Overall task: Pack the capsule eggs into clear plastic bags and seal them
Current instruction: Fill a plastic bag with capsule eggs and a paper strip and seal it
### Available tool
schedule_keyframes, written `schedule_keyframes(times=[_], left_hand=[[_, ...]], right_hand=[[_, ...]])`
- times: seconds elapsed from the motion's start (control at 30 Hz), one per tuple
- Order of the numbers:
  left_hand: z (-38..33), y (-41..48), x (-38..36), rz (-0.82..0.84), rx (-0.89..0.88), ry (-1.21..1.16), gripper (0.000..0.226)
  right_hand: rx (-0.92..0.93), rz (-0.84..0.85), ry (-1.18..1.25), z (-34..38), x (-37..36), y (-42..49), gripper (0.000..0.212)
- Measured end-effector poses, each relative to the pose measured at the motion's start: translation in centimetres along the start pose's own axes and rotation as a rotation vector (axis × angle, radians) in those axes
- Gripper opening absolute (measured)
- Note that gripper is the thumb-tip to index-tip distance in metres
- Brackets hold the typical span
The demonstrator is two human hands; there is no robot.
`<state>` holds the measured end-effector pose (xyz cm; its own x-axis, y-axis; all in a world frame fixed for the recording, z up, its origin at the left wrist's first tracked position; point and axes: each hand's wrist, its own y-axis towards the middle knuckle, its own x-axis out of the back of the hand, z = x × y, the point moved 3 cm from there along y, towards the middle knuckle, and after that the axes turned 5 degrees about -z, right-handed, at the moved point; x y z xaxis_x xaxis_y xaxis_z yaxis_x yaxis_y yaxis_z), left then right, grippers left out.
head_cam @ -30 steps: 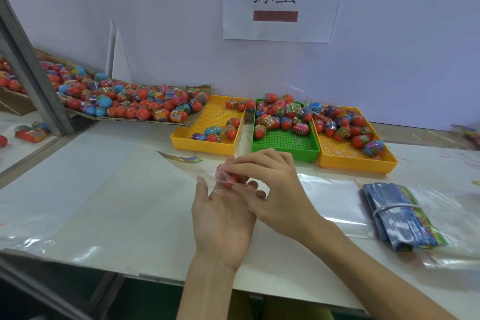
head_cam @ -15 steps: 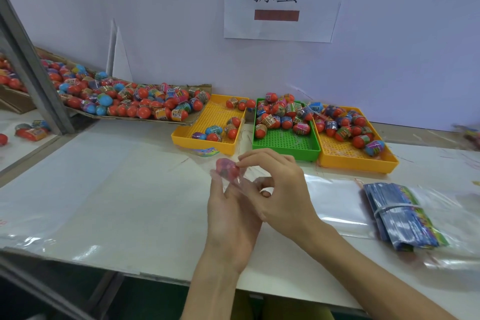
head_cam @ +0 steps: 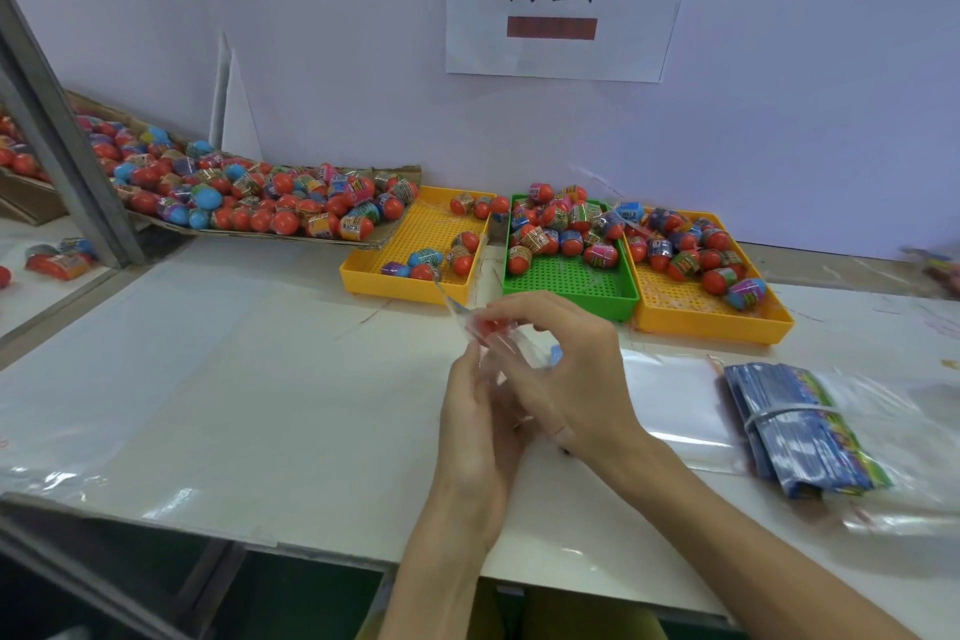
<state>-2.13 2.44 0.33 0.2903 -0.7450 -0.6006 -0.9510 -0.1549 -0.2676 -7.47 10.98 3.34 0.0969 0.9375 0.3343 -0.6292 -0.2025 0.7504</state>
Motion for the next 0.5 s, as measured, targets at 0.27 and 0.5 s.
schedule_keyframes(times=[0.27,0.5], left_hand=[[-1.2,-0.5,1.0,-0.062,-0.004,-0.311,0.064],[-0.8,0.0,1.0,-0.107,0.07,-0.39,0.036]], right_hand=[[0.033,0.208,-0.194,0.0,-1.0,-0.4,0.016],[-0.069,0.085,-0.305,-0.2,-0.6,-0.3,0.034]])
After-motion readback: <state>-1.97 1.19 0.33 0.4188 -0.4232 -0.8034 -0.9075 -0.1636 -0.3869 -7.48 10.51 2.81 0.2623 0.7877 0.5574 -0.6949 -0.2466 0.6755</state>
